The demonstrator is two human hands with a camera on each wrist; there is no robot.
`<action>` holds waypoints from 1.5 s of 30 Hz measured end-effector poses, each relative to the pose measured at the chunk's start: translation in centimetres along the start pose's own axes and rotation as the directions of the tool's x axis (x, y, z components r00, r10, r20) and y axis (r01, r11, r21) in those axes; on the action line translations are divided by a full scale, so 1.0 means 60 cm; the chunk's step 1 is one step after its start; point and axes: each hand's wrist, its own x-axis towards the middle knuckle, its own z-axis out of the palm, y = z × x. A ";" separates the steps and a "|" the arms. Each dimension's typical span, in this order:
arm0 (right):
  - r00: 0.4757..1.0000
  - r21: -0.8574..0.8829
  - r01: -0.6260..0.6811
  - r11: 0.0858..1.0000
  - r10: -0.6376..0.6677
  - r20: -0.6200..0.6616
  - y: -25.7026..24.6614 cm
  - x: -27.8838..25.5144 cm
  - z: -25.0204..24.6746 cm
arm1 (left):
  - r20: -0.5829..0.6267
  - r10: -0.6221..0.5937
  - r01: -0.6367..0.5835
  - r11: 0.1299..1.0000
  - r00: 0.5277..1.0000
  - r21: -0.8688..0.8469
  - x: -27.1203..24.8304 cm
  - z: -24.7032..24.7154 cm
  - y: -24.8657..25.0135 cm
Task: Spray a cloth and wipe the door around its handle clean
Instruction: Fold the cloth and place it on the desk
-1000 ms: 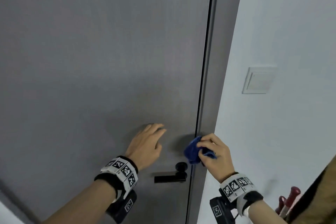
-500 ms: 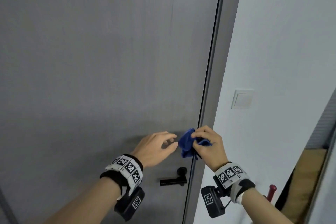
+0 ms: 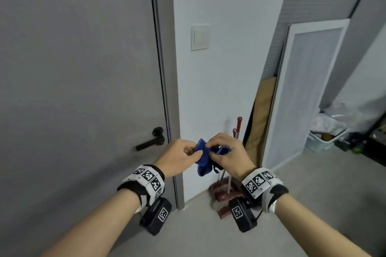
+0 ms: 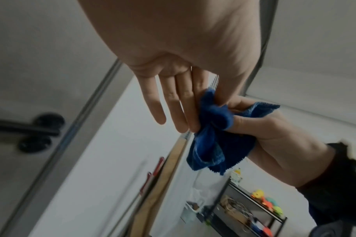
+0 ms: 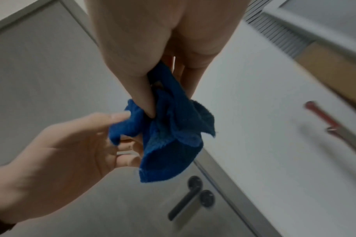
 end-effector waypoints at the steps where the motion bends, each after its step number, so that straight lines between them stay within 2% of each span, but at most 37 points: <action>1: 1.000 -0.027 -0.020 0.999 0.020 -0.015 0.011 -0.031 -0.026 | 0.032 0.003 -0.003 1.000 0.999 -0.010 0.005 0.034 0.005; 4: 0.991 -0.063 -0.114 0.991 0.109 -0.079 0.051 -0.136 -0.108 | 0.096 -0.003 0.004 1.000 0.995 -0.008 0.013 0.146 0.027; 6: 0.970 -0.070 -0.181 0.981 0.166 -0.178 0.085 -0.215 -0.159 | 0.136 -0.022 0.022 1.000 0.991 0.005 0.008 0.223 0.051; 11: 0.833 0.072 -0.407 0.911 0.402 -0.380 0.164 -0.427 -0.249 | 0.189 -0.137 0.133 0.991 0.972 0.032 -0.048 0.406 0.085; 15: 0.748 0.059 -0.534 0.844 0.503 -0.433 0.204 -0.577 -0.290 | 0.231 -0.226 0.227 0.974 0.946 0.025 -0.114 0.518 0.096; 19: 0.696 0.008 -0.605 0.796 0.533 -0.481 0.217 -0.713 -0.326 | 0.305 -0.302 0.315 0.949 0.903 0.007 -0.174 0.602 0.112; 23: 0.658 -0.037 -0.660 0.750 0.555 -0.509 0.198 -0.828 -0.369 | 0.377 -0.336 0.352 0.936 0.863 0.029 -0.212 0.677 0.130; 28: 0.567 0.009 -0.708 0.706 0.576 -0.589 0.156 -0.939 -0.432 | 0.499 -0.323 0.316 0.943 0.805 0.101 -0.219 0.772 0.177; 33: 0.405 0.084 -0.788 0.609 0.617 -0.675 0.116 -1.043 -0.474 | 0.643 -0.240 0.242 0.966 0.727 0.087 -0.213 0.882 0.236; 38: 0.288 0.035 -0.889 0.457 0.617 -0.732 0.095 -1.166 -0.509 | 0.719 -0.183 0.219 0.975 0.671 0.044 -0.258 0.979 0.290; 42: 0.209 0.107 -0.891 0.442 0.607 -0.767 0.087 -1.255 -0.549 | 0.768 -0.176 0.208 0.976 0.616 0.057 -0.300 1.049 0.331; 45: 0.170 0.198 -0.867 0.457 0.644 -0.746 0.108 -1.311 -0.583 | 0.766 -0.175 0.207 0.977 0.618 0.057 -0.319 1.105 0.350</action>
